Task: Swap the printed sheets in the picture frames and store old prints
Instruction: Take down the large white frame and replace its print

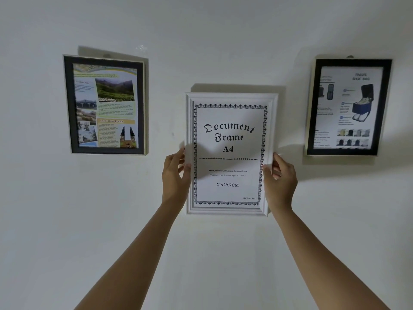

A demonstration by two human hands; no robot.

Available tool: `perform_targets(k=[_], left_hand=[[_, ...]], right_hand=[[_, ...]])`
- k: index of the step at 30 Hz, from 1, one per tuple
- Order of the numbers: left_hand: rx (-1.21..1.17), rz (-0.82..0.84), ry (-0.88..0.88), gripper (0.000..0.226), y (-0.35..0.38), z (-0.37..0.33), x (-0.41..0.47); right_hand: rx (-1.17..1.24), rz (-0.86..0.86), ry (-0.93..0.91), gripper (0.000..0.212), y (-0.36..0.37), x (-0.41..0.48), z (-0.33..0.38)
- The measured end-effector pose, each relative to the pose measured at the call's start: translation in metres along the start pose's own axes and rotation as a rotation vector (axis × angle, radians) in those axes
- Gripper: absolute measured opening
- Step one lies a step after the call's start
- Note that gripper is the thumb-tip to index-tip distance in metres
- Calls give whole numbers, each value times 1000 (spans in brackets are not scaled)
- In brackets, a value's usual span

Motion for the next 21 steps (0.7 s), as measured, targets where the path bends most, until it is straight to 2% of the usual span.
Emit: perform_targets(k=[12, 21], left_hand=[[29, 24, -9, 42, -5, -6, 0], [121, 45, -16, 41, -28, -23, -1]], right_hand=[[-37, 12, -8, 29, -6, -1, 2], [-148, 68, 69, 34, -27, -12, 21]])
Point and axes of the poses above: each hand's wrist, its own x-axis towards the middle knuckle, its own y-axis out of the palm, z = x × y, the point moved 1 cm from there along x, towards the middle knuckle, and after that the axes turned 12 degrees about y, right-handed, at the moved point
